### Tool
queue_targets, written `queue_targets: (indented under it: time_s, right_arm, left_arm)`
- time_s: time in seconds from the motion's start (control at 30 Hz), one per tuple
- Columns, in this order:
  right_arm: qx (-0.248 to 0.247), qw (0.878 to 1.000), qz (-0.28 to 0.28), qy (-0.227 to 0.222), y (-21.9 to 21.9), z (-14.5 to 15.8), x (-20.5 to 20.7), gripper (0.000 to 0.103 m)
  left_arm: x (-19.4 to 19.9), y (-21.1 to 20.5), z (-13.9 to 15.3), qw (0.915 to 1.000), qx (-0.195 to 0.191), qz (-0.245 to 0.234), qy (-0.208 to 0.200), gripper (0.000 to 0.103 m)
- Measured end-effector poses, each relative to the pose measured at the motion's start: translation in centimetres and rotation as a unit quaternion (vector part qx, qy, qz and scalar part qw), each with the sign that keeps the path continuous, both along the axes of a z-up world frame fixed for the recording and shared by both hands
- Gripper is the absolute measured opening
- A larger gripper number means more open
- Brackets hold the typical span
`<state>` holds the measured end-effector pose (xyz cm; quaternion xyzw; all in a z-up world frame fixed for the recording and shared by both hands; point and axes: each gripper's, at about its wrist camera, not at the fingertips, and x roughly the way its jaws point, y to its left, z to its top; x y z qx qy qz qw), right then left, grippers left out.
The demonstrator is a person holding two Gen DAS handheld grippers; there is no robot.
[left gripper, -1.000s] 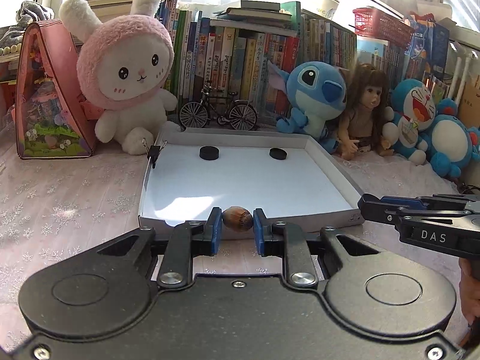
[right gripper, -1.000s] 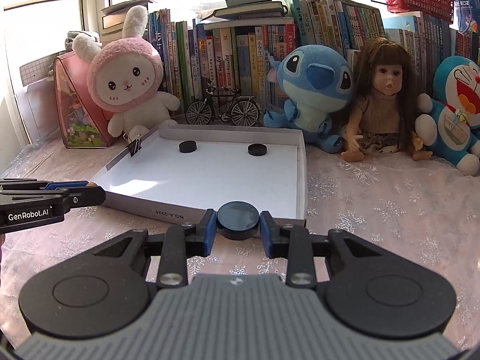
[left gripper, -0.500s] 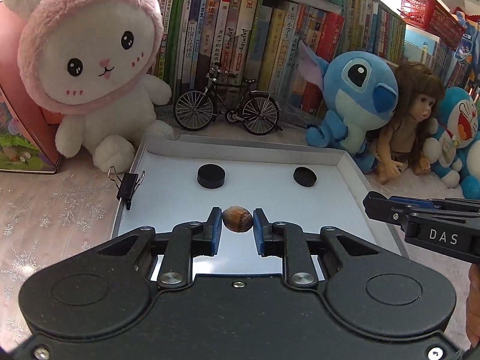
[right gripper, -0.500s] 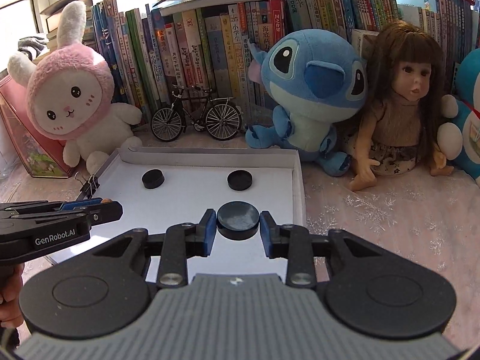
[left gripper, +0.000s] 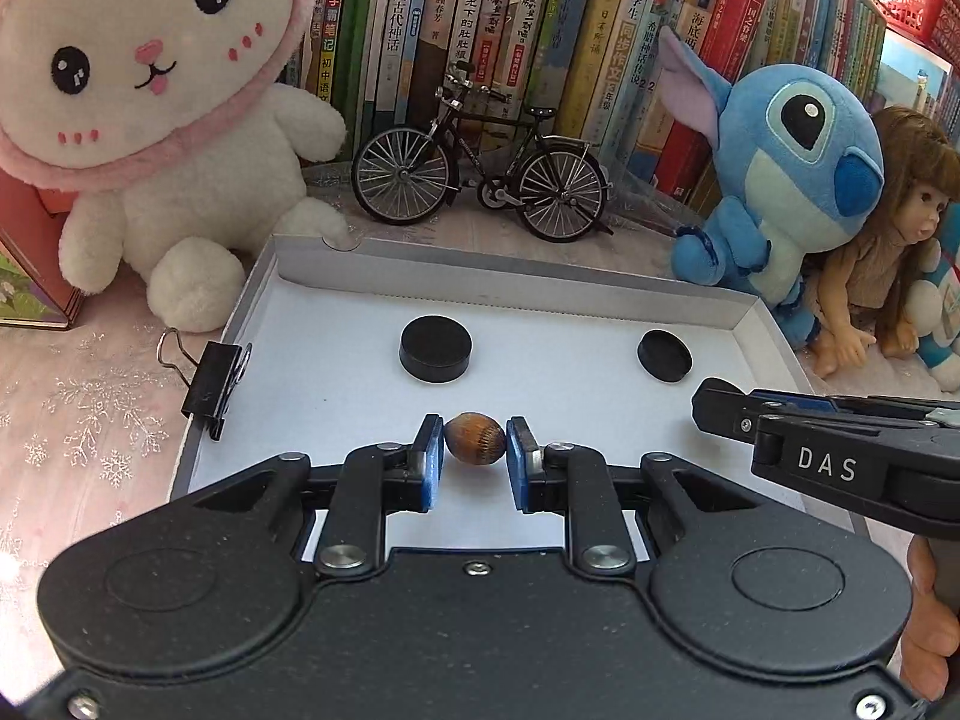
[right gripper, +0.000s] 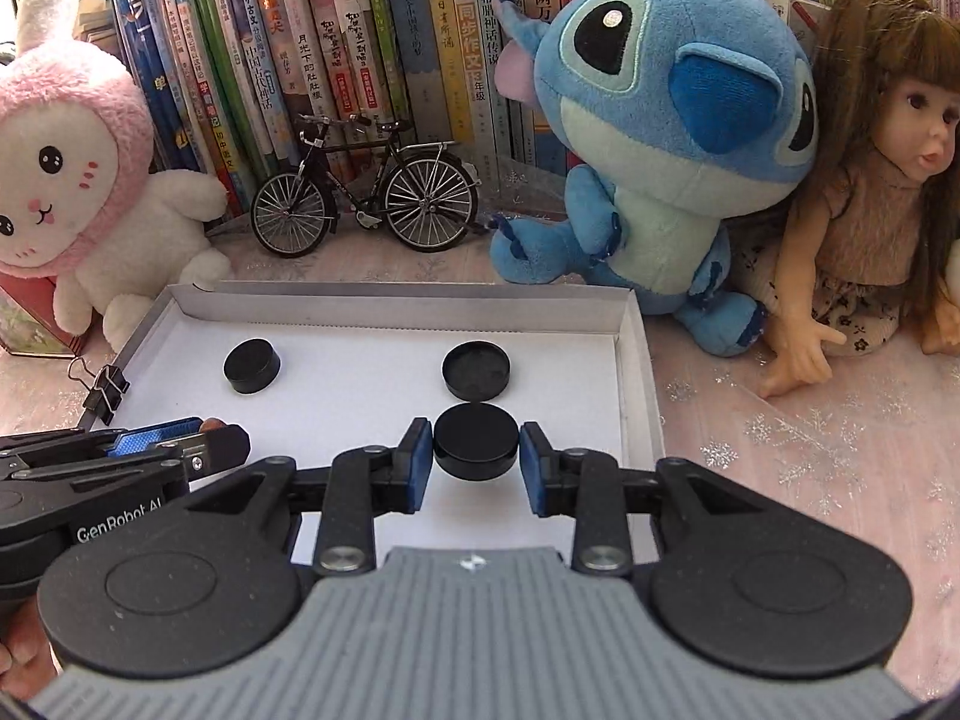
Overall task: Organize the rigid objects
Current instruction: 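Carry the walnut and the black puck over the white tray, then open the left gripper to drop the walnut while the right gripper releases the puck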
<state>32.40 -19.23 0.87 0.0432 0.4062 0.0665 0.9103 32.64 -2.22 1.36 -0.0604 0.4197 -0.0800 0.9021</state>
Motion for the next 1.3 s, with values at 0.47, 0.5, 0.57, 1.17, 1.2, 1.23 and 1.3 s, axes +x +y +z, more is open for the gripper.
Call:
queue_targets:
  time_s: [0.47, 0.5, 0.57, 1.17, 1.2, 1.23, 1.3]
  right_arm:
    - [-0.018, 1.0, -0.008, 0.008, 0.7, -1.4, 1.5, 0.038]
    - [-0.019, 1.0, -0.007, 0.008, 0.8, -1.4, 1.6, 0.038]
    - [-0.019, 1.0, -0.006, 0.008, 0.9, -1.3, 1.7, 0.038]
    - [-0.009, 1.0, -0.002, 0.013, 1.4, -1.3, 2.2, 0.043]
    - [-0.008, 1.0, -0.003, 0.012, 1.3, -1.3, 2.1, 0.052]
    - [-0.007, 1.0, -0.003, 0.011, 1.2, -1.2, 2.0, 0.053]
    - [-0.001, 1.0, -0.003, 0.008, 1.0, -1.0, 1.8, 0.054]
  left_arm:
    - [1.2, 0.1, -1.0, 0.9999, 0.01, -0.005, -0.005, 0.021]
    - [1.2, 0.1, -1.0, 0.9999, 0.01, -0.004, -0.006, 0.021]
    - [1.3, 0.2, -1.0, 0.9999, 0.01, -0.002, -0.005, 0.021]
    - [1.6, 0.4, -0.7, 0.9997, 0.024, 0.002, -0.006, 0.031]
    - [1.6, 0.4, -0.7, 0.9997, 0.024, 0.002, -0.006, 0.035]
    - [1.5, 0.5, -0.7, 0.9997, 0.024, 0.003, -0.006, 0.041]
    - [1.4, 0.5, -0.6, 0.9996, 0.027, 0.003, -0.006, 0.043]
